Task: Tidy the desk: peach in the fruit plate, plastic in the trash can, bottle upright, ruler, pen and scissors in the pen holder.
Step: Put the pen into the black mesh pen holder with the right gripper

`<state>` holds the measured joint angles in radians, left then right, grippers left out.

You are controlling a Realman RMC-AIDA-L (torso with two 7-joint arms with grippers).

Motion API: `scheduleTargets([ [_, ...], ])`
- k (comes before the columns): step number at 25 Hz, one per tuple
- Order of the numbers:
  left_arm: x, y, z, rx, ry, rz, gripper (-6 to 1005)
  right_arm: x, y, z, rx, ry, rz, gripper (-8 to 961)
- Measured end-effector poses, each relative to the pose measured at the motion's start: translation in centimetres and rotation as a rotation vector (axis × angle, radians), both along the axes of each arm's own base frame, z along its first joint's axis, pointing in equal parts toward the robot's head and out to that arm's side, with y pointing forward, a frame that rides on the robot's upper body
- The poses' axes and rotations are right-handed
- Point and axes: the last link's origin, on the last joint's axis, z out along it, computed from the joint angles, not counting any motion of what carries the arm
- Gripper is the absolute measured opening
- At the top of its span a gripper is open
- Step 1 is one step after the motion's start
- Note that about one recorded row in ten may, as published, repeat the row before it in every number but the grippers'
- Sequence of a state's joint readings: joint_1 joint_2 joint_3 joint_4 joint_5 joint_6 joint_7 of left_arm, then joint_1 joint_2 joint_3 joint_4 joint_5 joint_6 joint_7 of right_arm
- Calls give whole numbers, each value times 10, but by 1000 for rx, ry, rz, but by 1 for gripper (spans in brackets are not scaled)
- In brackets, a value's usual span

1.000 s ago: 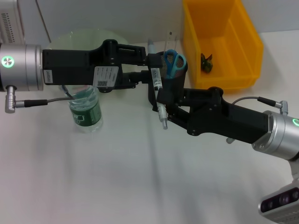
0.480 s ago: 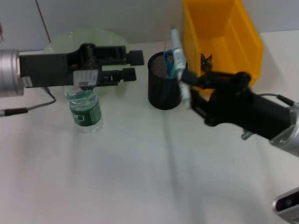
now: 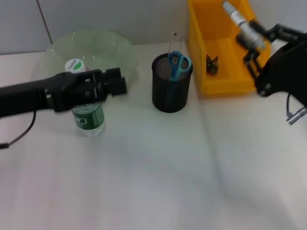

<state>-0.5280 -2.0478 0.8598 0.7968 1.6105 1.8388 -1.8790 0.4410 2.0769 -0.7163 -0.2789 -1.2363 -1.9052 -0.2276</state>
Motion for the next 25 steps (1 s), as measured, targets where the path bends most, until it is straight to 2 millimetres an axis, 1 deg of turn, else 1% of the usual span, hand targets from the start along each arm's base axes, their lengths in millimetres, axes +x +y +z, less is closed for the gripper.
scheduleTargets([
  [2,-6,-6,-3,79,10,-66,666,0,5,3,-78,63,-39,187],
  [3,-13,-12,-10,168,33,-140,669,-1,14,3,-190,125,-85,187],
  [4,-13,-12,-10,168,33,-140,672,-1,14,3,-190,125,-85,187],
  [5,-16,-15,-16,218,50,-186,675,-3,19,3,-253,156,-107,187],
  [7,-23,-19,-26,286,80,-243,727,-6,29,3,-367,204,-151,187],
  [8,-28,-22,-36,339,98,-281,754,-9,40,4,-477,244,-199,187],
  [9,-30,-22,-39,359,99,-287,780,-11,44,4,-526,262,-223,187],
  [10,-30,-22,-39,359,99,-287,806,-11,44,4,-526,262,-223,187],
  [11,-34,-24,-45,407,95,-302,832,-14,52,4,-603,279,-262,187],
  [12,-34,-24,-45,407,95,-302,832,-15,56,5,-636,284,-284,187],
  [16,-36,-22,-47,449,104,-312,834,-17,64,6,-700,286,-339,187],
  [18,-38,-19,-49,456,127,-304,833,-17,73,5,-742,287,-408,187],
  [25,-39,-14,-56,455,164,-289,829,-14,80,1,-757,255,-502,186],
])
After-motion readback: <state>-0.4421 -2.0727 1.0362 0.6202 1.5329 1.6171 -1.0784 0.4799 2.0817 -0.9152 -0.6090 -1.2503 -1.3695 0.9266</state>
